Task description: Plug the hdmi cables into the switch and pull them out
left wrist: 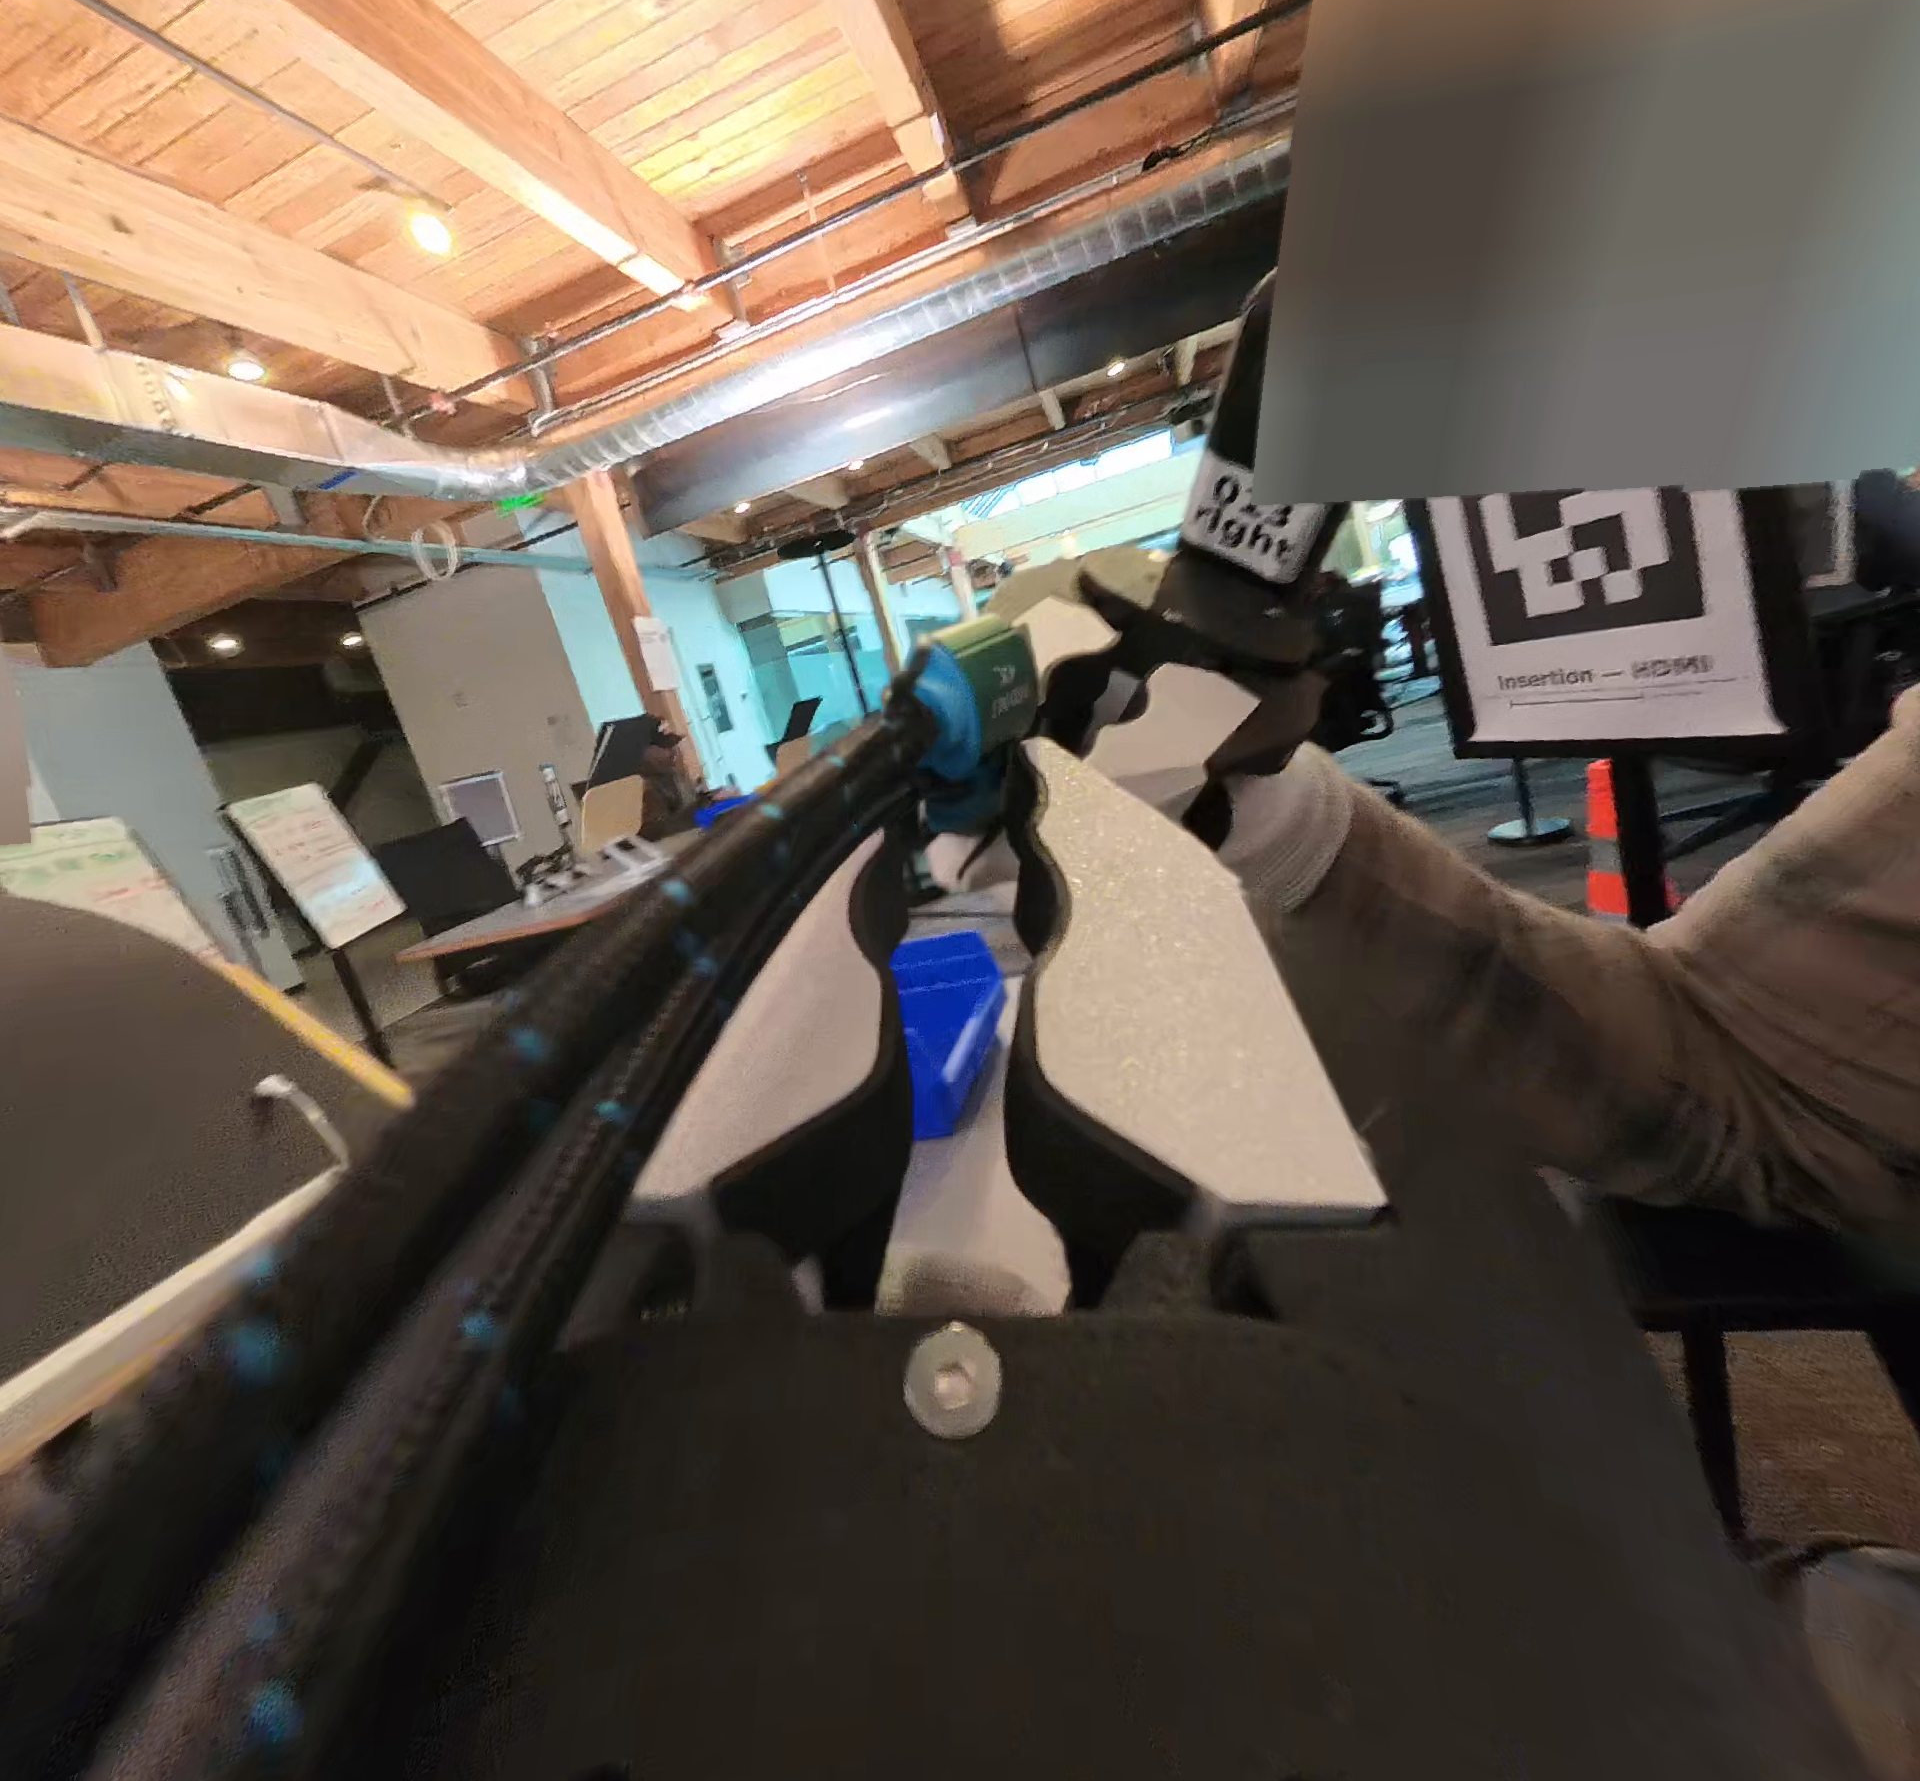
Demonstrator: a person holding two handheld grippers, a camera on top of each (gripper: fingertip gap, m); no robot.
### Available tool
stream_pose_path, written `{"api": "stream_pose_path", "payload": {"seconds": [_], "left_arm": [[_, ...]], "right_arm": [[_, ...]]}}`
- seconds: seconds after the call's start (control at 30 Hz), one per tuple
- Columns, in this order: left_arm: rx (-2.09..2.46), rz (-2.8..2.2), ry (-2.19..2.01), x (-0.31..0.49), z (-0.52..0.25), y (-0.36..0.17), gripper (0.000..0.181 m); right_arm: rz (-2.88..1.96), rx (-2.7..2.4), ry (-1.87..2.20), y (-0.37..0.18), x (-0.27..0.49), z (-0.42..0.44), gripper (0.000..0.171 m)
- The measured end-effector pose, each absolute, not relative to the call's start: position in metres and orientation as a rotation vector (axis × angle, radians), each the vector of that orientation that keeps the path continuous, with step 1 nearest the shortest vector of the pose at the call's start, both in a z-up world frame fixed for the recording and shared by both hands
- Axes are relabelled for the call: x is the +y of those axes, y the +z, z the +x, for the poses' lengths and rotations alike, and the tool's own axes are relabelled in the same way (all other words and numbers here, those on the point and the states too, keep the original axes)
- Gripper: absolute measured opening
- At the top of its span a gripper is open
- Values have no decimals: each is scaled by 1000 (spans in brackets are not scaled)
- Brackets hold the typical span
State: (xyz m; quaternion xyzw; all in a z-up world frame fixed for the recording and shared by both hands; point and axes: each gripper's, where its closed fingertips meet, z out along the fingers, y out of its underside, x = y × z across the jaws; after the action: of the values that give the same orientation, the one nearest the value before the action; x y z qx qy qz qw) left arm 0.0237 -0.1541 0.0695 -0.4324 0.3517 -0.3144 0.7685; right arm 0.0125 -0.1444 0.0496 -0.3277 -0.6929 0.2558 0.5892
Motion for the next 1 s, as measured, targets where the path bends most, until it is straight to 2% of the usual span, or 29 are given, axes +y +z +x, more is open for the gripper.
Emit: {"api": "stream_pose_path", "payload": {"seconds": [0.2,0.3,0.4,0.47,0.53,0.73,0.83,1.0], "left_arm": [[760,-1067,-488,-125,15,50,41],[981,-1344,-332,-109,17,4,31],[1359,-1519,-284,-137,25,-51,26],[1522,-1507,-275,-162,33,-63,29],[1527,-1404,-311,-179,46,-43,32],[998,-1036,-54,-175,29,86,41],[1020,-1023,263,-168,12,88,42],[1201,-1101,354,-166,19,56,39]], "right_arm": [[-789,-1586,372,50,-115,24,8],[-796,-1569,316,54,-108,32,8],[-809,-1550,270,58,-97,42,7],[-814,-1541,257,59,-90,49,7],[-812,-1545,276,58,-87,53,7],[-700,-1587,461,52,-104,47,7],[-601,-1602,543,51,-122,38,7],[-455,-1680,521,34,-150,18,7]]}}
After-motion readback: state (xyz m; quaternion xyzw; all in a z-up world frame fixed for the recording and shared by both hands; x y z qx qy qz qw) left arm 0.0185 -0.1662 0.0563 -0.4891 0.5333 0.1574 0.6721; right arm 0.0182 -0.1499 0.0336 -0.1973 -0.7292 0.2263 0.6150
